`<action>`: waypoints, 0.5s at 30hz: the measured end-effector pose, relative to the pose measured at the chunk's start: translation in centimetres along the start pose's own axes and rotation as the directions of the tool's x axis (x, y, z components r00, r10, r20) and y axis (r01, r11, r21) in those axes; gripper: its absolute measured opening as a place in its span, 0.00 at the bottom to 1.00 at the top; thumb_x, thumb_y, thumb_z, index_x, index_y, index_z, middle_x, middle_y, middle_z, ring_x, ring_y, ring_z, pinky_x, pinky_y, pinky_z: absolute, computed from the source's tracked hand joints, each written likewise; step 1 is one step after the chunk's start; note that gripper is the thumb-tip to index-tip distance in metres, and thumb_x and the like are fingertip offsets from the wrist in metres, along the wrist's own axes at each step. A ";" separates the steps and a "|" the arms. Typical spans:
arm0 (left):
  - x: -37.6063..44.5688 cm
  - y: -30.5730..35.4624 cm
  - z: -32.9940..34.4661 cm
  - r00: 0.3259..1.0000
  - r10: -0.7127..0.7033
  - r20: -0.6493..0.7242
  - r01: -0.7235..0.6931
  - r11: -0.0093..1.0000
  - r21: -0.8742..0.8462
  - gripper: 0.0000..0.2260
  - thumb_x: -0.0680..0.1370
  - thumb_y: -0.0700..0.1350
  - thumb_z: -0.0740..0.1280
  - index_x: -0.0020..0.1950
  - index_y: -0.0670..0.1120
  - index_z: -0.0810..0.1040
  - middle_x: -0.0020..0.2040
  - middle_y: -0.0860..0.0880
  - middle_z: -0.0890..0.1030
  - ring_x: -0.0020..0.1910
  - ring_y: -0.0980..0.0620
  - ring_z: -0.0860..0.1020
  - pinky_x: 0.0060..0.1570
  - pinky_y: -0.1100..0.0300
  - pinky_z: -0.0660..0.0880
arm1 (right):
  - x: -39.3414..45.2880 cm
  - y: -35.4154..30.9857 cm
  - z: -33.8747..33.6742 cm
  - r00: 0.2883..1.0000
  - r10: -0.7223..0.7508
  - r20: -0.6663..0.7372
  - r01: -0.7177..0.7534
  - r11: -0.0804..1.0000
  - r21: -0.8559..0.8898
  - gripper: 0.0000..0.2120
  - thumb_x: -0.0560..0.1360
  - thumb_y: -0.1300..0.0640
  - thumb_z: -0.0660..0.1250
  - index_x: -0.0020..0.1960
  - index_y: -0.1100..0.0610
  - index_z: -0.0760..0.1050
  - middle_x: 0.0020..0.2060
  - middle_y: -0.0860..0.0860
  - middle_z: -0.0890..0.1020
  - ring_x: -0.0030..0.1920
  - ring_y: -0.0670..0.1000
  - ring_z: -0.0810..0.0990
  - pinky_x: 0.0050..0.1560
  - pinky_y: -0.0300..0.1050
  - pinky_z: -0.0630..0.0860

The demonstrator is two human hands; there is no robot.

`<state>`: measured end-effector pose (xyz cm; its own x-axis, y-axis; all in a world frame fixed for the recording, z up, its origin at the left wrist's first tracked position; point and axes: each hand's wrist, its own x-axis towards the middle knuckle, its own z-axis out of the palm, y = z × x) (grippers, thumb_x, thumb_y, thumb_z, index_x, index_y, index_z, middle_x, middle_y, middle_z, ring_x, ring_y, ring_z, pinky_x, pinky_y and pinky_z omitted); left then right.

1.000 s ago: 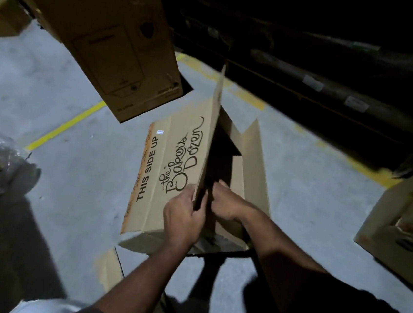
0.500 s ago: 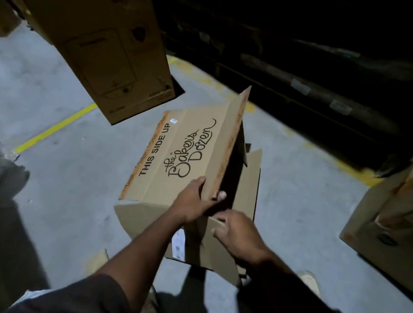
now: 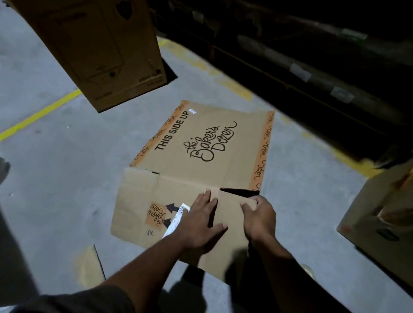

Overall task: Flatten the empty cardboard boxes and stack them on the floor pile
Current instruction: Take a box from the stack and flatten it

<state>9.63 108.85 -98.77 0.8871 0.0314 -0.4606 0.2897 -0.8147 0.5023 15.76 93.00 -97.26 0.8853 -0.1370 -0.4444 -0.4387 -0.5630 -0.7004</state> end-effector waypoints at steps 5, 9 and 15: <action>1.7 -1.6 2.5 0.994 -0.105 0.038 0.109 0.984 -0.139 0.27 0.82 0.57 0.63 0.80 0.54 0.63 0.83 0.50 0.49 0.82 0.52 0.46 0.78 0.42 0.47 | 2.5 1.1 2.4 0.963 0.257 -0.088 -0.254 0.966 0.040 0.11 0.78 0.52 0.69 0.57 0.56 0.74 0.59 0.57 0.81 0.57 0.61 0.80 0.58 0.52 0.77; 0.2 -5.1 4.2 0.944 -0.329 0.018 0.329 0.943 -0.049 0.27 0.80 0.57 0.66 0.77 0.53 0.66 0.80 0.48 0.60 0.79 0.50 0.56 0.75 0.42 0.55 | 3.3 3.6 4.0 0.895 0.444 -0.043 -0.442 0.896 0.054 0.15 0.77 0.55 0.69 0.59 0.60 0.71 0.59 0.60 0.80 0.59 0.63 0.79 0.60 0.60 0.77; -3.6 -6.5 4.9 0.355 -0.907 -0.225 0.658 0.413 -0.629 0.56 0.60 0.60 0.83 0.74 0.33 0.59 0.71 0.34 0.68 0.70 0.35 0.67 0.68 0.41 0.69 | 4.0 3.8 4.3 0.802 0.594 -0.063 -0.581 0.800 0.149 0.28 0.74 0.54 0.74 0.64 0.61 0.61 0.62 0.64 0.77 0.61 0.65 0.76 0.61 0.60 0.76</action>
<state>2.83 111.25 -103.98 0.1330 0.8806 -0.4549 0.9299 0.0480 0.3648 17.01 93.78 -104.10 0.4588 -0.4955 -0.7376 -0.8885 -0.2490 -0.3854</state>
